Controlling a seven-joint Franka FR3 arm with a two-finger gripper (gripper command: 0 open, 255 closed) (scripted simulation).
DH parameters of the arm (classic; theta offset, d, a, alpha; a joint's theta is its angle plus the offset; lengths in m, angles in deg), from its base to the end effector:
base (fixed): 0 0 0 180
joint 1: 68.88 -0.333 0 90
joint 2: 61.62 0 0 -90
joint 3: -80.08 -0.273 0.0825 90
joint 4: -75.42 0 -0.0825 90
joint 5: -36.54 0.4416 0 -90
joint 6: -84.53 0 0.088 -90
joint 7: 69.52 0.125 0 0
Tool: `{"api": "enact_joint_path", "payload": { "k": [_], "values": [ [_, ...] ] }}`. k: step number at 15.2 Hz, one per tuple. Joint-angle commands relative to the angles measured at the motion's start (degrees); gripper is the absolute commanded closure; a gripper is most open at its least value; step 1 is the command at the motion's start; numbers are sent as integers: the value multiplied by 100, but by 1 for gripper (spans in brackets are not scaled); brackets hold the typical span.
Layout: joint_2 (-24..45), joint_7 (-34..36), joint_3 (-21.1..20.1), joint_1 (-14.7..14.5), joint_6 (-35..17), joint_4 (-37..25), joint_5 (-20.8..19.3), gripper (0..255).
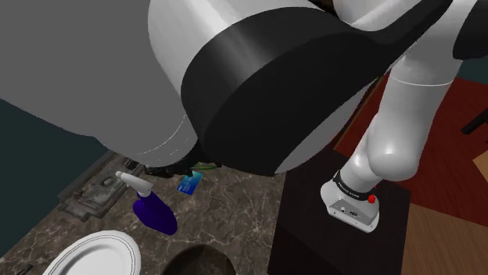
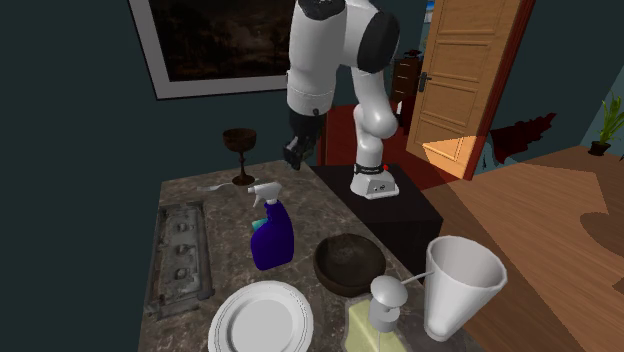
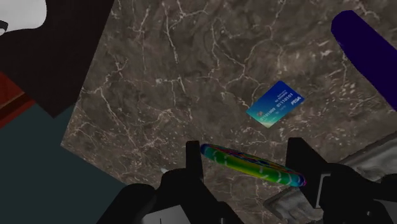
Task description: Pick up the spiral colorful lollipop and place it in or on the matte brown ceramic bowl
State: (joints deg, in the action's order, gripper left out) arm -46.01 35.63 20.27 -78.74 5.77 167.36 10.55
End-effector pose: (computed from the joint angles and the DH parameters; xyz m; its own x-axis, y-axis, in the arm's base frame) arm 0.3043 0.5342 0.4447 0.8135 -0.5009 0.2955 -0.5755 -0.7665 0.2850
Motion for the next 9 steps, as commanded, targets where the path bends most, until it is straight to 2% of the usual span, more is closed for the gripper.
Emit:
{"api": "enact_joint_path", "payload": {
  "k": [1,5,9],
  "values": [
    [383,396,3,-492,308,-419,-172,255],
    [1048,972,123,-1476,838,-1281,-467,255],
    [1749,1401,336,-2592,1416,-2400,-798,255]
  ]
}}
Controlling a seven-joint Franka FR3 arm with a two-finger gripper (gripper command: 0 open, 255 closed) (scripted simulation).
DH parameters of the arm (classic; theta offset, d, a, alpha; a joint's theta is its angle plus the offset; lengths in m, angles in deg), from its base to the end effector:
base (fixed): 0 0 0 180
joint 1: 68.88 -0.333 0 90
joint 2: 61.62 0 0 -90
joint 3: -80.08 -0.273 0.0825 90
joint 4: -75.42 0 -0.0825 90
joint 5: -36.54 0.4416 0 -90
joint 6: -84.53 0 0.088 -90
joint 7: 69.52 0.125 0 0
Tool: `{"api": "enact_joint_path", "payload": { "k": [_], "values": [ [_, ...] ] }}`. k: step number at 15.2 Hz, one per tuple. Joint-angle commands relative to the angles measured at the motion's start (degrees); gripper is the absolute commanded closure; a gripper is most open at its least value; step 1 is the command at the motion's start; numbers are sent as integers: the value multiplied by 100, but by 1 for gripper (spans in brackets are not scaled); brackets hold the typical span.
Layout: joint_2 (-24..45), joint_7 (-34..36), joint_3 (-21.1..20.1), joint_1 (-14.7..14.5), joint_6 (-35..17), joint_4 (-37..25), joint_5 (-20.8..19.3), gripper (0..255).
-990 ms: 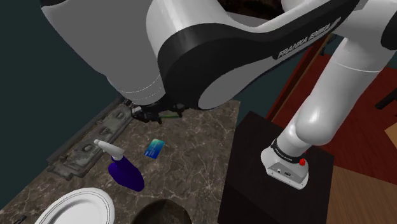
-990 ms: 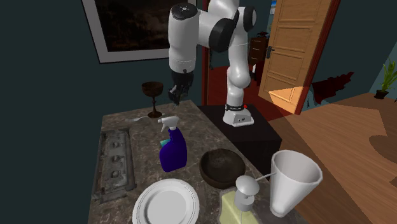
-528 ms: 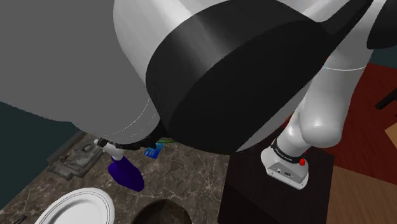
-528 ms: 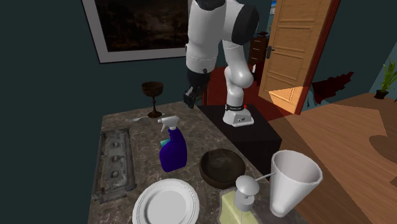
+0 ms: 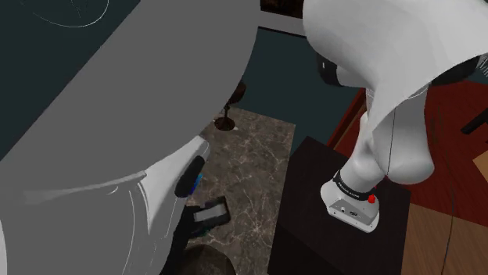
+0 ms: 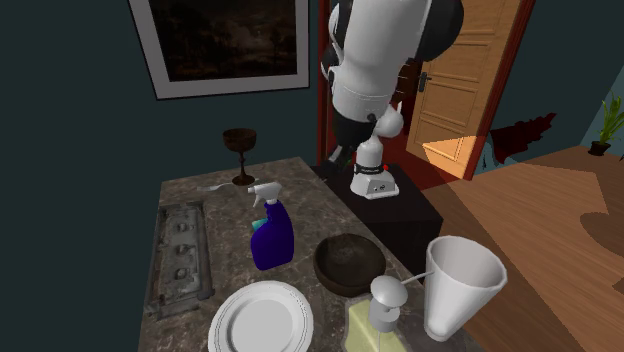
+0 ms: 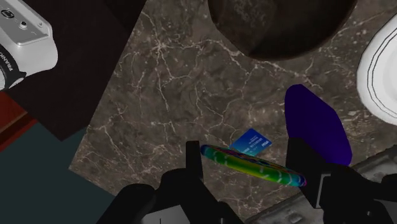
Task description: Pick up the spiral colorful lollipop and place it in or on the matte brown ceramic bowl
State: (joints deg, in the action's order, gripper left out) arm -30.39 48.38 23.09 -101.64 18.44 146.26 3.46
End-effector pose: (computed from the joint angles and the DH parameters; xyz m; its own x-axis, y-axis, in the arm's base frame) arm 0.2086 0.6216 0.4752 0.8129 -0.5024 0.2946 -0.5765 -0.7660 0.2846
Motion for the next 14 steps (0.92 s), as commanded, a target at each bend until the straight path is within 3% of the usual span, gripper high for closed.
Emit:
{"api": "enact_joint_path", "payload": {
  "k": [1,2,3,14],
  "values": [
    [375,201,127,-612,309,-631,-183,255],
    [573,260,206,-939,479,-1010,-289,255],
    [638,273,238,-1052,535,-1143,-324,255],
    [551,544,128,-523,-376,54,-181,255]
  ]
}}
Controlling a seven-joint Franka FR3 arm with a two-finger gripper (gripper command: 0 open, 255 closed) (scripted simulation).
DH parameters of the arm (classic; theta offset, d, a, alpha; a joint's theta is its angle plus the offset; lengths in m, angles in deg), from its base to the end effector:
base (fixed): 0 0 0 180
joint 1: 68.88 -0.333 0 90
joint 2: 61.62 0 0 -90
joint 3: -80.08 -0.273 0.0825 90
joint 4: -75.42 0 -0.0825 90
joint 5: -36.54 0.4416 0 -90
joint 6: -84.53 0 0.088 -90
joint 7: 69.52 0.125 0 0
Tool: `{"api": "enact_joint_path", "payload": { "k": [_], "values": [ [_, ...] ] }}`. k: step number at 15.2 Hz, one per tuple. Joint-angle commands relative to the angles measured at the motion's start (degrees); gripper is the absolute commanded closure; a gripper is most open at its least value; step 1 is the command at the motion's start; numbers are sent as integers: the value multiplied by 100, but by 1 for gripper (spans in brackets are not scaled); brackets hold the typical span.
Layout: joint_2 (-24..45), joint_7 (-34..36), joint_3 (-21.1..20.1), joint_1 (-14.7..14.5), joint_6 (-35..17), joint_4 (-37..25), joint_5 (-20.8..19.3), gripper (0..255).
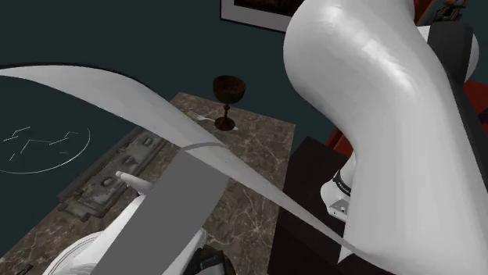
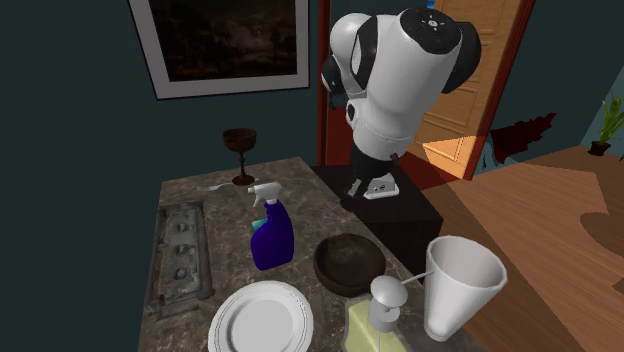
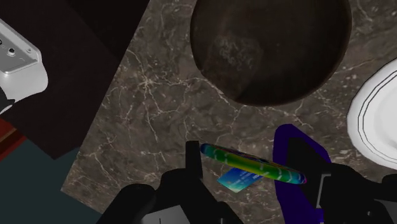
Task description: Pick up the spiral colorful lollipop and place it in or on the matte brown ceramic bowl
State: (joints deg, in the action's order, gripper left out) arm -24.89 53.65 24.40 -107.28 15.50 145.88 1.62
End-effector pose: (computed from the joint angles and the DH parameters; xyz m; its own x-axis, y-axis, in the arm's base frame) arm 0.1726 0.6522 0.4244 0.8120 -0.5025 0.2971 -0.5778 -0.7643 0.2865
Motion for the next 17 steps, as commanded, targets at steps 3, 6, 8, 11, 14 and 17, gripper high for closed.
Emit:
{"api": "enact_joint_path", "payload": {
  "k": [3,6,8,11,14,17],
  "values": [
    [15,80,-9,130,-299,340,3,255],
    [42,141,-6,202,-507,565,-9,255],
    [67,181,1,242,-640,702,-23,255],
    [100,226,11,280,-785,847,-43,255],
    [100,225,12,279,-785,845,-43,255],
    [100,225,12,279,-785,845,-43,255]
  ]
}}
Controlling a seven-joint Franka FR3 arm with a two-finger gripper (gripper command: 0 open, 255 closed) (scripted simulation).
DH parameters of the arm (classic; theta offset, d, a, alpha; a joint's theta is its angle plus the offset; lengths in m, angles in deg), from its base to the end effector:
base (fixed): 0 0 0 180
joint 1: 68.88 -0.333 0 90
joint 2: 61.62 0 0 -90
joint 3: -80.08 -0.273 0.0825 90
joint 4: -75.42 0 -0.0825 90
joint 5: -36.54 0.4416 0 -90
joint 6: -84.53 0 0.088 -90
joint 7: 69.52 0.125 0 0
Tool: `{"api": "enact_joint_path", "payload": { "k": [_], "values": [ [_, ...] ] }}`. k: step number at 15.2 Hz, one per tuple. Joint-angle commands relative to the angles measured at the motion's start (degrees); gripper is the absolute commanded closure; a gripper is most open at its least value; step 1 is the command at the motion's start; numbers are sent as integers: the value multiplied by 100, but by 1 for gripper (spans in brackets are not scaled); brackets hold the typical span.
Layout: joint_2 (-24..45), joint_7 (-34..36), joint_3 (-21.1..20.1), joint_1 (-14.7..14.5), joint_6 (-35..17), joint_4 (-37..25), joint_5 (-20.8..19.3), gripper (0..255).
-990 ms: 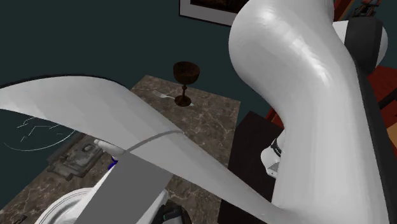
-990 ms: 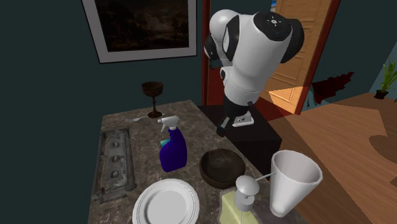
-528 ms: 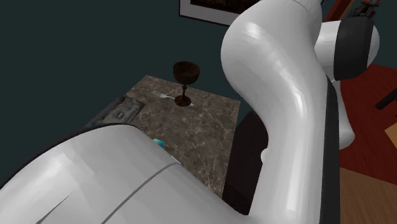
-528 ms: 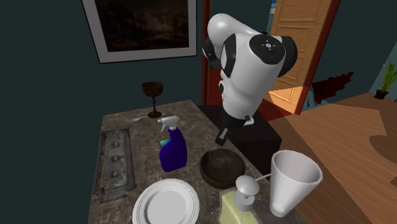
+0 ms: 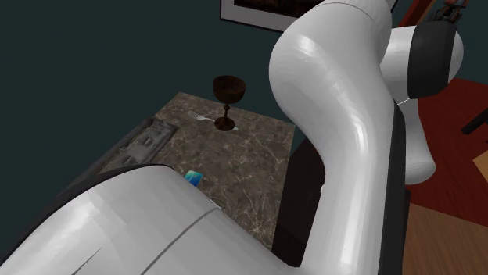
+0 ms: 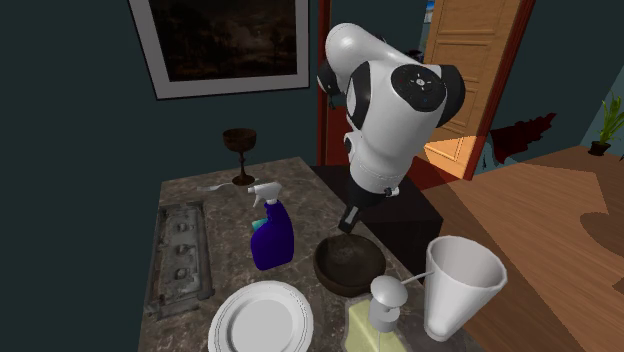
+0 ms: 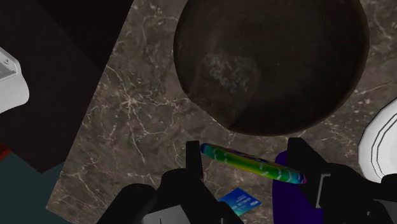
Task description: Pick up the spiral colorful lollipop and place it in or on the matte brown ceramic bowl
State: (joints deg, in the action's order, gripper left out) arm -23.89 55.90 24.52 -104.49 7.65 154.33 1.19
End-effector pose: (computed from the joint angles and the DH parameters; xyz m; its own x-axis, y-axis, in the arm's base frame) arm 0.1705 0.6519 0.3576 0.8120 -0.5027 0.2965 -0.5777 -0.7645 0.2859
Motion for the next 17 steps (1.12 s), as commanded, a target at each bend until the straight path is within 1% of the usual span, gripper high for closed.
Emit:
{"api": "enact_joint_path", "payload": {
  "k": [1,6,10,17],
  "values": [
    [0,0,0,0,0,0,0,0],
    [0,0,0,0,0,0,0,0],
    [308,-177,173,-729,873,-1359,-159,0],
    [308,-177,173,-730,873,-1360,-159,0]
  ]
}}
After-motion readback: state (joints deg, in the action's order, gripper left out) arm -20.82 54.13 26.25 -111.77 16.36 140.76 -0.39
